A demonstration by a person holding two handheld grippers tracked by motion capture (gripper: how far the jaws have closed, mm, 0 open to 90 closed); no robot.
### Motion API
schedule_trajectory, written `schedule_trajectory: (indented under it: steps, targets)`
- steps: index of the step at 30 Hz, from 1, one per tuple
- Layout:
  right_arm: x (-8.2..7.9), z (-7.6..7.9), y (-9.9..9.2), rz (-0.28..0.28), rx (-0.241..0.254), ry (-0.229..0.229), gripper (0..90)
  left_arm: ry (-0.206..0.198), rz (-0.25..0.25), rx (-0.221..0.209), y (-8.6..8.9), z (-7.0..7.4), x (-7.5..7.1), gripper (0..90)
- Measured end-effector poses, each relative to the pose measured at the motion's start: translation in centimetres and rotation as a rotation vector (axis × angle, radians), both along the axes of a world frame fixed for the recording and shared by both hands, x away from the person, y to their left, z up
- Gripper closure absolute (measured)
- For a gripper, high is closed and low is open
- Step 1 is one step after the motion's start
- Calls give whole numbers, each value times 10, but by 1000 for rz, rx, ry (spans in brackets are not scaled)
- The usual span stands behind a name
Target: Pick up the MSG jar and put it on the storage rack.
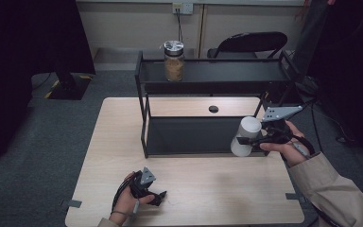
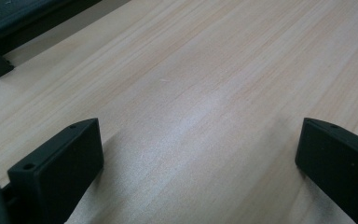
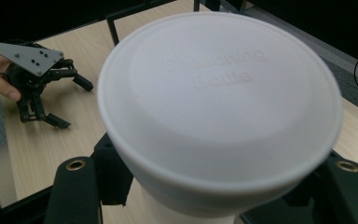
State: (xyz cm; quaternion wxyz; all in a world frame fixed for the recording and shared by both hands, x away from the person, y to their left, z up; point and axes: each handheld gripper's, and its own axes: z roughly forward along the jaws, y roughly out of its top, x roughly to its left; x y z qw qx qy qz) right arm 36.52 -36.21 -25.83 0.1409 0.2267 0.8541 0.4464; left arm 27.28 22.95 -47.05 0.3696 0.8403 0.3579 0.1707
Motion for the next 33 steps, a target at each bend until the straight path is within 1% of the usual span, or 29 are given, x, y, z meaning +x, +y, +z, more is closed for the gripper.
schedule_trajectory:
  steps: [6, 7, 10, 12, 14, 21, 23, 28, 29, 30, 33]
  targets:
    - [2, 14, 3, 6, -19, -6, 348, 0, 0, 0, 0, 0, 0, 0]
    - [2, 14, 3, 6, -19, -6, 348, 0, 0, 0, 0, 0, 0, 0]
    - [2, 22, 5, 7, -14, -7, 348, 0, 4, -7, 0, -1, 0, 0]
    - [2, 25, 6, 9, -9, -14, 348, 0, 2, -2, 0, 0, 0, 0]
    - [3, 28, 7, 10, -6, -11, 347, 0, 2, -2, 0, 0, 0, 0]
    - [8, 37, 16, 21, -20, -11, 347, -1, 1, -2, 0, 0, 0, 0]
    - [9, 42, 20, 21, -27, -4, 348, 0, 1, -1, 0, 0, 0, 0]
    - [11, 55, 25, 25, -27, -12, 348, 0, 1, -1, 0, 0, 0, 0]
    - [11, 55, 25, 25, -27, -12, 348, 0, 1, -1, 0, 0, 0, 0]
    - [12, 61, 26, 22, -25, -16, 348, -1, 0, -1, 0, 0, 0, 0]
    - [12, 68, 29, 19, -31, -24, 348, -1, 1, -1, 0, 0, 0, 0]
